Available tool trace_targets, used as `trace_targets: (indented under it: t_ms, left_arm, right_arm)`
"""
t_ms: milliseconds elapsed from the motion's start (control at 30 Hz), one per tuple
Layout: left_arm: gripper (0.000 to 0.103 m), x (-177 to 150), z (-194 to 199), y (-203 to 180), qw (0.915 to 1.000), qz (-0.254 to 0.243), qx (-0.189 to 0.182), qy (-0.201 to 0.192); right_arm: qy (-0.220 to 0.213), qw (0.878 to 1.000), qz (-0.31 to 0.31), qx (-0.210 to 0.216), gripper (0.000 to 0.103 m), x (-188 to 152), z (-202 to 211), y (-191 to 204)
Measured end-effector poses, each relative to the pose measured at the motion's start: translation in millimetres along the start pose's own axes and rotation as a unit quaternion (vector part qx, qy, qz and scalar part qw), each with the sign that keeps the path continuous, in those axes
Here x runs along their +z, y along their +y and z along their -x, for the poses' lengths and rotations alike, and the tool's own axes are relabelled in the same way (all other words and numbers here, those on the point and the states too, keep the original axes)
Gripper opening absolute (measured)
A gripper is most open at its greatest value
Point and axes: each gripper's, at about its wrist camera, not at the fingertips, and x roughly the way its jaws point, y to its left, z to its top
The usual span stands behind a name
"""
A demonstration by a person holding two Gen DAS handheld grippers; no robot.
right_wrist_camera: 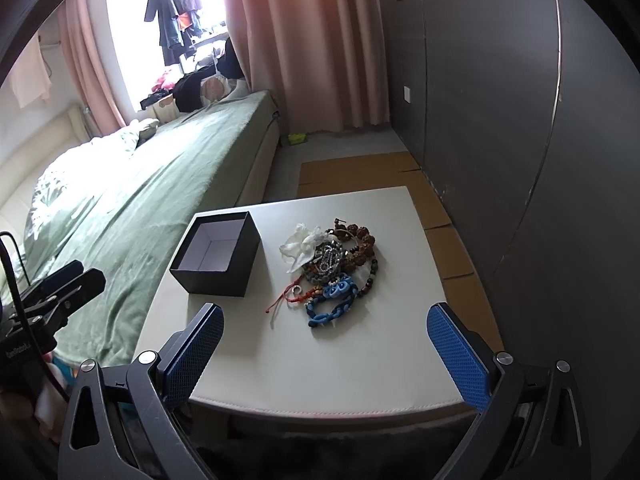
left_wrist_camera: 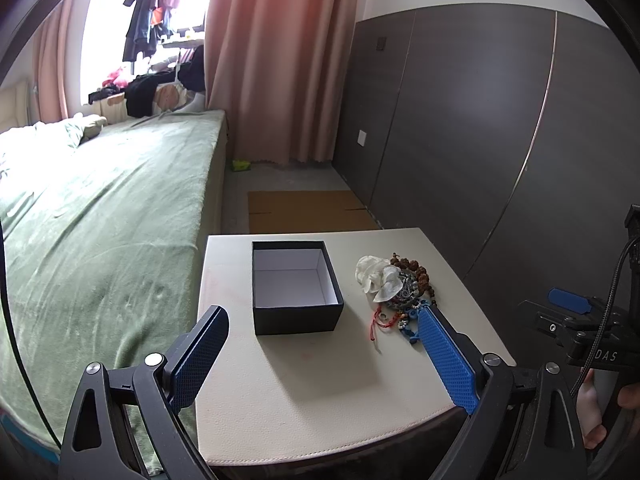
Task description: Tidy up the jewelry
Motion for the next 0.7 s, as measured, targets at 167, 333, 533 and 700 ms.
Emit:
trace_targets:
  t_ms: [167, 333, 533, 700]
  left_arm:
    - [0.096, 0.0, -0.1, -0.1, 1.0, -0.001, 0.0, 0.0]
    - [0.096, 0.5, -0.9, 1.7, 1.0, -0.001, 0.0, 0.0]
    - [0.096, 4.7, -4.1, -0.9, 1.0, 0.003, -0.004, -0.002]
    - [0.096, 10.8, -13.6, -6.2, 0.9998, 0.013, -0.012, -0.001]
  right_arm:
    - [-0.002, 1.0, -0.004, 0.001, 0.103, 0.3, 0.8, -2.1]
    - [-0.003, 1.0, -0.007, 0.001, 0.103, 0.4, 0.3, -3.0]
    - [-0.007, 1.0, -0.013, 0.002, 0.103, 3.2, 0.5, -5.2]
    - [-0.007, 0.999, -0.041, 0.004, 0.103, 9.6, -1.9, -15.5]
